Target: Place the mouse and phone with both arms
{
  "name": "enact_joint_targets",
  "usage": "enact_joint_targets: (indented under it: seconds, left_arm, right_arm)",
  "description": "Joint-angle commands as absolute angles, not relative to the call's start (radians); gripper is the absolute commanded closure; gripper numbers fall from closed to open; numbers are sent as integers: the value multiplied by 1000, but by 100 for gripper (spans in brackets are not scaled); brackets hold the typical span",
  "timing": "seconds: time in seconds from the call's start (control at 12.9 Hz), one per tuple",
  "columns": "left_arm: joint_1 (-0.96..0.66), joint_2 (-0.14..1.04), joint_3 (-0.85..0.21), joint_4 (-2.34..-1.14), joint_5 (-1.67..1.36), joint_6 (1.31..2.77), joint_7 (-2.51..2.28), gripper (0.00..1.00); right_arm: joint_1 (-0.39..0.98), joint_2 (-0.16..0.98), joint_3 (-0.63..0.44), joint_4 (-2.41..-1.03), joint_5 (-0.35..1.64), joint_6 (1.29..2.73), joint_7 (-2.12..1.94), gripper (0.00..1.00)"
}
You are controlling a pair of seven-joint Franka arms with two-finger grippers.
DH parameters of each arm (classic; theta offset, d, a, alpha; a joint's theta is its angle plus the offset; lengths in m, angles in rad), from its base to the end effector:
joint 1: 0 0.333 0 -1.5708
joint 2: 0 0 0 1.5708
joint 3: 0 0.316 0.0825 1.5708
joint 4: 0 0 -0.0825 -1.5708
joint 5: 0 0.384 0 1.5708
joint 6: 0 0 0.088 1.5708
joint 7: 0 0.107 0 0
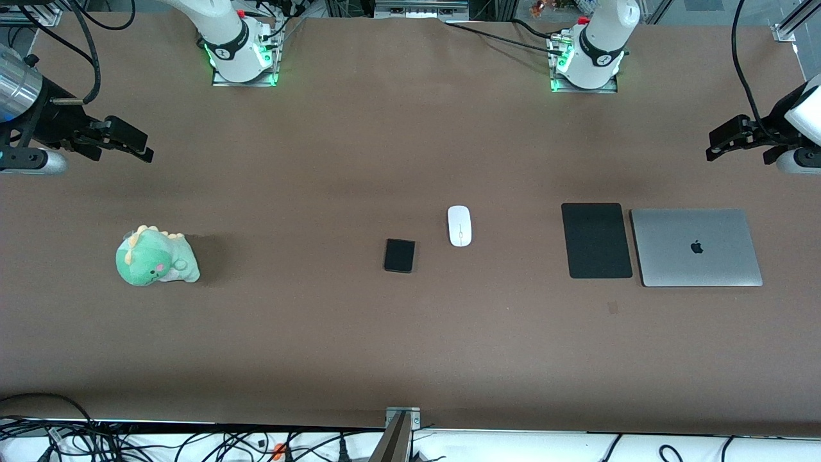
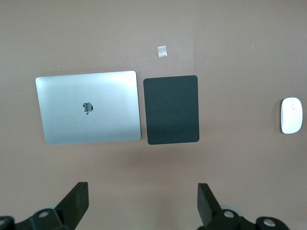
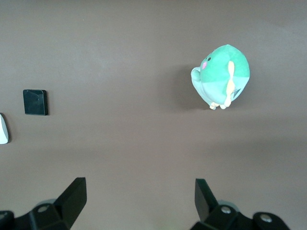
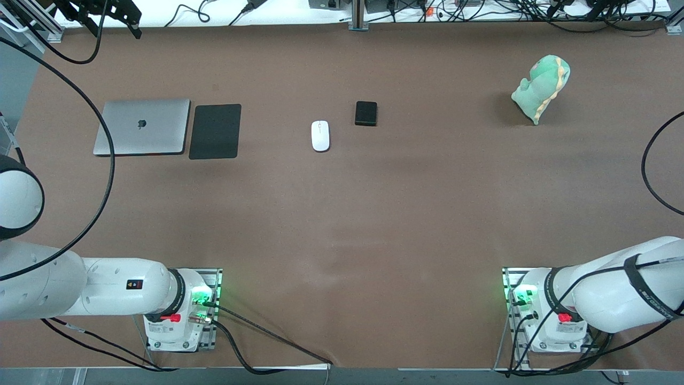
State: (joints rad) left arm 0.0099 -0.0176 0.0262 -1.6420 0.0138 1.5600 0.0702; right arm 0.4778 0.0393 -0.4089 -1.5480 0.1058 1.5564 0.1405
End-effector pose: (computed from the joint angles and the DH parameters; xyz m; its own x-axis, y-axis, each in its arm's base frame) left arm 0.5453 0.0213 0.5998 0.9973 -0.0340 -0.0651 -0.0347 -0.9994 -0.0088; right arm 0.5615 0.0548 0.6142 0.9968 -0.0697 -0.0399 -0.0729 -0.9937 -0.0853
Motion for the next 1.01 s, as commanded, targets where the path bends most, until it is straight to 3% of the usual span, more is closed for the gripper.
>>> enact_joint_targets:
  seconds: [0.0, 0.23, 0.54, 0.93]
  left_arm:
    - [3, 5, 29, -1598, 9, 1534, 89, 0]
    - [2, 26, 29, -1565, 6, 1516, 89, 0]
    - [-41, 51, 29, -1545, 3, 1488, 87, 0]
    - [-121, 138, -44, -1565, -34, 1439, 74, 0]
  right_arm:
    - [470, 23, -410, -1560, 104, 1545, 130, 0]
    - [434, 21, -391, -1560, 104, 1536, 129, 0]
    - [218, 20, -168, -1560, 104, 1536, 130, 0]
    - [132, 20, -84, -1562, 104, 1535, 130, 0]
